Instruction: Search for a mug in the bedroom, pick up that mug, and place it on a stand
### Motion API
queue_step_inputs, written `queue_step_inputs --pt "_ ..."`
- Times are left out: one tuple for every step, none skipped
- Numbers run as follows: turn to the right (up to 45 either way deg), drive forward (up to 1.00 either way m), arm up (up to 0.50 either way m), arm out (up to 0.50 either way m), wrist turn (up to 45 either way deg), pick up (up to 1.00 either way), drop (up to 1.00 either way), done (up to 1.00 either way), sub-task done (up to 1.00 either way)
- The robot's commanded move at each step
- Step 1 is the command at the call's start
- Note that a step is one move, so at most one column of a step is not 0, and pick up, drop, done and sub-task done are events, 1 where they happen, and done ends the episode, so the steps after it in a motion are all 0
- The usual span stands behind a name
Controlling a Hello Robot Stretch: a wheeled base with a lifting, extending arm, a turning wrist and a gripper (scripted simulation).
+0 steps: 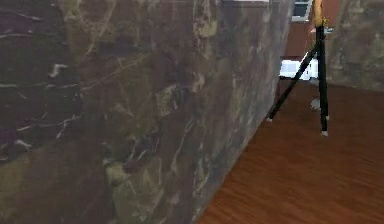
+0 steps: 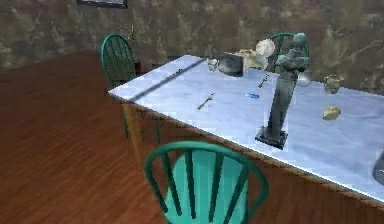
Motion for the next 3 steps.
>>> queue_step_inputs --pt "30.0 0.0 0.0 0.0 0.0 0.0 0.0 0.0 0.0" --pt "0.0 0.6 0.0 0.0 0.0 0.0 0.0 0.0 0.0" --pt "24.0 0.0 0.0 0.0 0.0 0.0 0.0 0.0 0.0"
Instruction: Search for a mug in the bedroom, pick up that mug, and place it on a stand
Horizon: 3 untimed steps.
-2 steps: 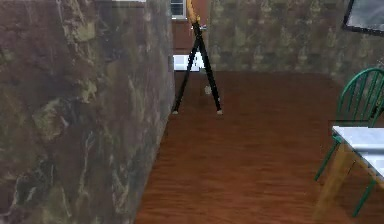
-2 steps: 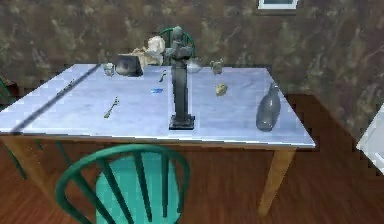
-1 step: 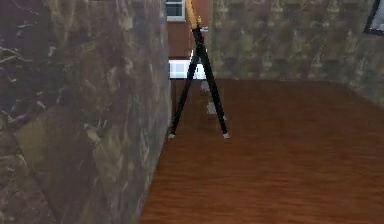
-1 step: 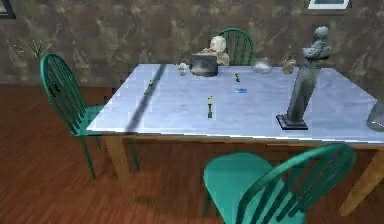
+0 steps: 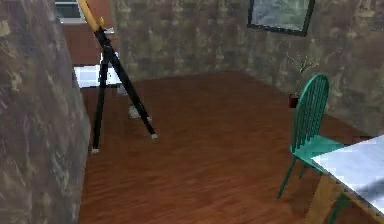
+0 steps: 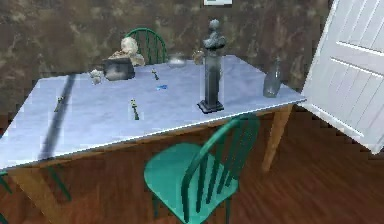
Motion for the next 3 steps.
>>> queue_step_inputs --pt "0.0 1.0 0.0 0.0 0.0 0.0 0.0 0.0 0.0" --pt "0.0 1.0 0.0 0.0 0.0 0.0 0.0 0.0 0.0" --pt "45.0 0.0 0.0 0.0 0.0 0.0 0.0 0.0 0.0"
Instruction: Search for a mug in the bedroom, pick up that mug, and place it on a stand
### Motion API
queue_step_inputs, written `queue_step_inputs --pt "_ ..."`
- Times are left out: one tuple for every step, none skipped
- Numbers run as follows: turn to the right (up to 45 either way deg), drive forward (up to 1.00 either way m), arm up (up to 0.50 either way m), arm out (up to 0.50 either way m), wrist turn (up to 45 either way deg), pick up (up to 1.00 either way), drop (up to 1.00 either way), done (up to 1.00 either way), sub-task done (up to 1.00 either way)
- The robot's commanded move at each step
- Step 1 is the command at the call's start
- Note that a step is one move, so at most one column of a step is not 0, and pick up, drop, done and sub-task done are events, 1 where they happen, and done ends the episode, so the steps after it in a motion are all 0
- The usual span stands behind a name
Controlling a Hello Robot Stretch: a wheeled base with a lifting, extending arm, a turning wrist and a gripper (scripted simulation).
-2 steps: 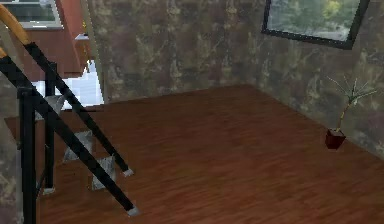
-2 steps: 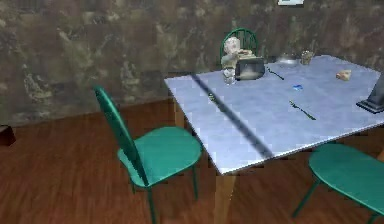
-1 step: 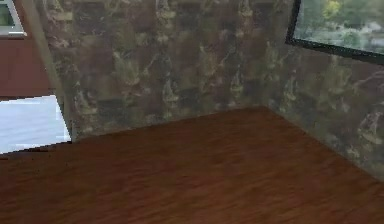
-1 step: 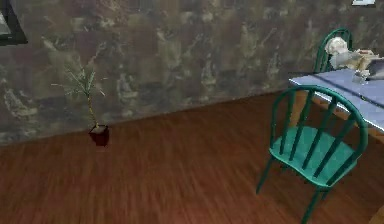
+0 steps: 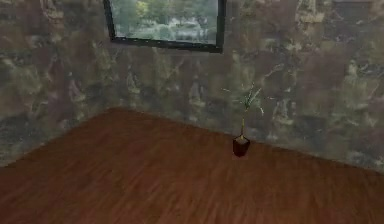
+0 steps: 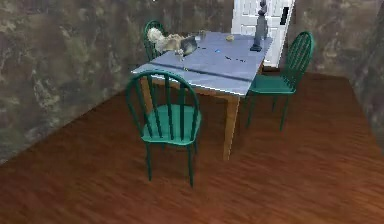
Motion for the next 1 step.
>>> queue_step_inputs --pt "30.0 0.0 0.0 0.0 0.0 0.0 0.0 0.0 0.0"
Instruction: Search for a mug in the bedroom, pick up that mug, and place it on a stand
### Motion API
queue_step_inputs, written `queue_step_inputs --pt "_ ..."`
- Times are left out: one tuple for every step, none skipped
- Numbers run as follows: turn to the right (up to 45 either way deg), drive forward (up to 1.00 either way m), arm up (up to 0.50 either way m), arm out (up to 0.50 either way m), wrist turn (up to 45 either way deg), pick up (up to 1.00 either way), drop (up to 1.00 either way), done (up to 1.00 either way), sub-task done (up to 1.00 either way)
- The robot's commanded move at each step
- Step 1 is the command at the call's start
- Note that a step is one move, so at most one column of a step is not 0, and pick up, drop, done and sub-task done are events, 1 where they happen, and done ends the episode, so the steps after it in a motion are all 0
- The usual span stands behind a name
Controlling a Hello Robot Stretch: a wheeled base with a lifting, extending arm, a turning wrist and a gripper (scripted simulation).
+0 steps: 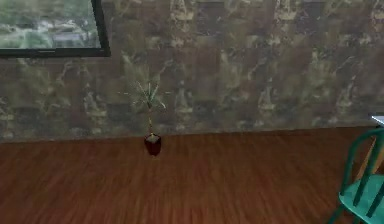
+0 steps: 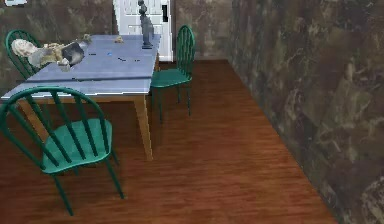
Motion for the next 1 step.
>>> queue_step_inputs --pt "0.0 0.2 0.0 0.0 0.0 0.0 0.0 0.0 0.0"
